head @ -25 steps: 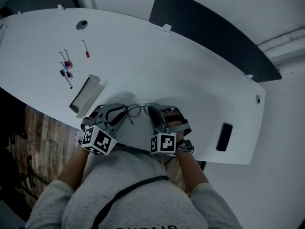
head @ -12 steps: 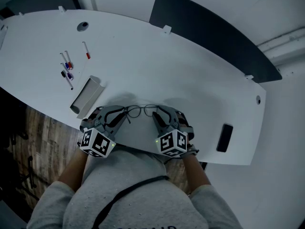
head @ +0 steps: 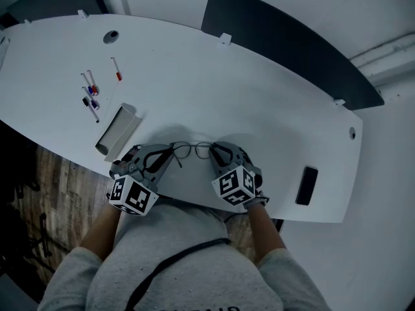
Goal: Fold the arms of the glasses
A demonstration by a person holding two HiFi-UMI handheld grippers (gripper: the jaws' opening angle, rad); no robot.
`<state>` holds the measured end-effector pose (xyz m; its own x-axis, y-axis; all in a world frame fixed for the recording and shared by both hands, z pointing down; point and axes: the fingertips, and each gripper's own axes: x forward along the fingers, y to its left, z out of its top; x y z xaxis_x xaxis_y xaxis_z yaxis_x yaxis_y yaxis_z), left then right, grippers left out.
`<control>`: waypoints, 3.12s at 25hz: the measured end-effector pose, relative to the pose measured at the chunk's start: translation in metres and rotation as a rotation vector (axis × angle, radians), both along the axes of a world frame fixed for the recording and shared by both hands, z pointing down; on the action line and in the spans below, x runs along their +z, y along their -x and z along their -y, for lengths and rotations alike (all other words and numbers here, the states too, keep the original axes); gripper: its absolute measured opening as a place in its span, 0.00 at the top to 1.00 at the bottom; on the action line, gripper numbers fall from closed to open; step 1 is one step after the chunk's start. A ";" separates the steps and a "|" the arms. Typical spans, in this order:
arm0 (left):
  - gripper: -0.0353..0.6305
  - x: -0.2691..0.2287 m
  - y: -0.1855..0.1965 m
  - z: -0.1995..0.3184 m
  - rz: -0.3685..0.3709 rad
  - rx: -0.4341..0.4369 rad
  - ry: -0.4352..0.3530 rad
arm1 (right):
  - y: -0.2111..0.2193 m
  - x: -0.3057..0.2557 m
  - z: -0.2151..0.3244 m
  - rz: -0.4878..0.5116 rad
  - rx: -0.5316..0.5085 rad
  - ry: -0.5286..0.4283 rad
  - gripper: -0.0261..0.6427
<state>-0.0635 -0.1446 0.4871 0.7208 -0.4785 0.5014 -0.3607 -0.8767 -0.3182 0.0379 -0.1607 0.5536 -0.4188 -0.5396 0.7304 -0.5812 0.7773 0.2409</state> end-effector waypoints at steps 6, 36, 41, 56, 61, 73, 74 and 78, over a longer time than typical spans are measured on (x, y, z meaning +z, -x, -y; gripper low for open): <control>0.90 0.002 -0.003 0.002 0.004 0.009 0.020 | 0.002 0.000 -0.004 -0.047 -0.064 -0.038 0.87; 0.90 0.025 -0.040 0.015 0.052 0.115 0.095 | 0.002 -0.002 -0.001 -0.018 -0.096 -0.061 0.88; 0.90 0.031 -0.046 0.014 0.066 0.131 0.109 | 0.001 -0.002 -0.001 -0.017 -0.096 -0.064 0.88; 0.91 0.043 -0.059 0.013 0.116 0.162 0.152 | -0.018 -0.006 -0.018 0.049 -0.047 -0.018 0.85; 0.91 0.046 -0.061 0.013 0.125 0.162 0.161 | -0.022 -0.030 -0.021 0.097 -0.042 -0.056 0.83; 0.91 0.049 -0.062 0.013 0.134 0.165 0.164 | 0.011 -0.037 -0.004 0.005 -0.157 -0.076 0.89; 0.91 0.049 -0.062 0.013 0.132 0.165 0.166 | 0.012 -0.035 -0.004 -0.001 -0.160 -0.072 0.90; 0.91 0.050 -0.060 0.013 0.134 0.169 0.144 | 0.013 -0.031 -0.005 0.001 -0.154 -0.049 0.91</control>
<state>-0.0032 -0.1572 0.5371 0.7070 -0.2738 0.6521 -0.1686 -0.9607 -0.2205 0.0252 -0.1554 0.5231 -0.4999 -0.5042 0.7042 -0.4562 0.8444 0.2807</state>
